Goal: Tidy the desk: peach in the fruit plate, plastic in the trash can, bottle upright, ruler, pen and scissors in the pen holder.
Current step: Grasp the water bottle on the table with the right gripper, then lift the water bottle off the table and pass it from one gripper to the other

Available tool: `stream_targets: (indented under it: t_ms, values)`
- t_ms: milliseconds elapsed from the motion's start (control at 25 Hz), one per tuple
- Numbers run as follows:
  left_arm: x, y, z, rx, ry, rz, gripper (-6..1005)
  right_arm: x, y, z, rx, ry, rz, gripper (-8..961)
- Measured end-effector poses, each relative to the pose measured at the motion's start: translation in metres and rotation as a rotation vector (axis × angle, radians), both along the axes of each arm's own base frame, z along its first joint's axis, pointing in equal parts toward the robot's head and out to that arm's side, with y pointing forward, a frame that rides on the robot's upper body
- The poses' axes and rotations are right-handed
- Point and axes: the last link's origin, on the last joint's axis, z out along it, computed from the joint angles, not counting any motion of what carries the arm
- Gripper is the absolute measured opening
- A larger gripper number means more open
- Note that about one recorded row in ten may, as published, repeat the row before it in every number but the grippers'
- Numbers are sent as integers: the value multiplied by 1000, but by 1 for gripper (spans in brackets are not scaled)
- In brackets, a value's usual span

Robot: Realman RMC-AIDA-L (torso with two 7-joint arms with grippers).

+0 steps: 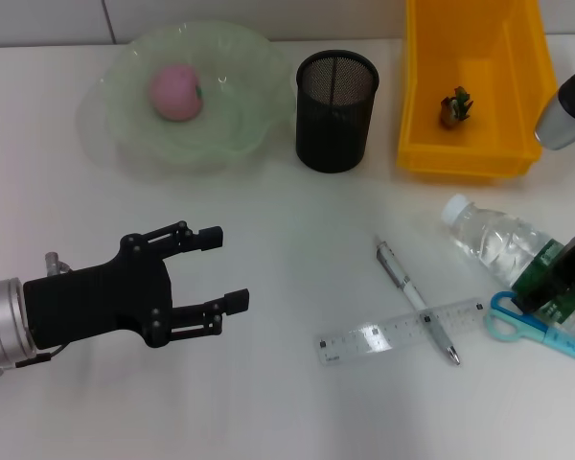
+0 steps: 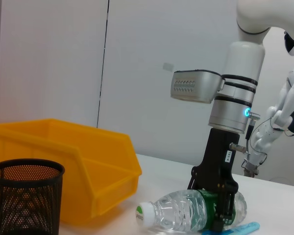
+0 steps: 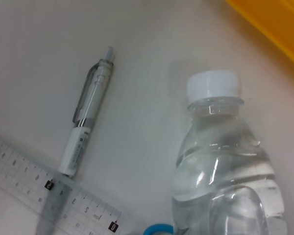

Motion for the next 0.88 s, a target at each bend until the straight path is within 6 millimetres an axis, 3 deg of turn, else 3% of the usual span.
stream_targets:
  t_ms: [440,880]
  values:
    - [1,1,-1,1,-3,-2,814,3,-1,-5,-7,-20,17,795]
    - [0,-1,-1,8,-8,2,814,-2,-10,5,27,55,91,793]
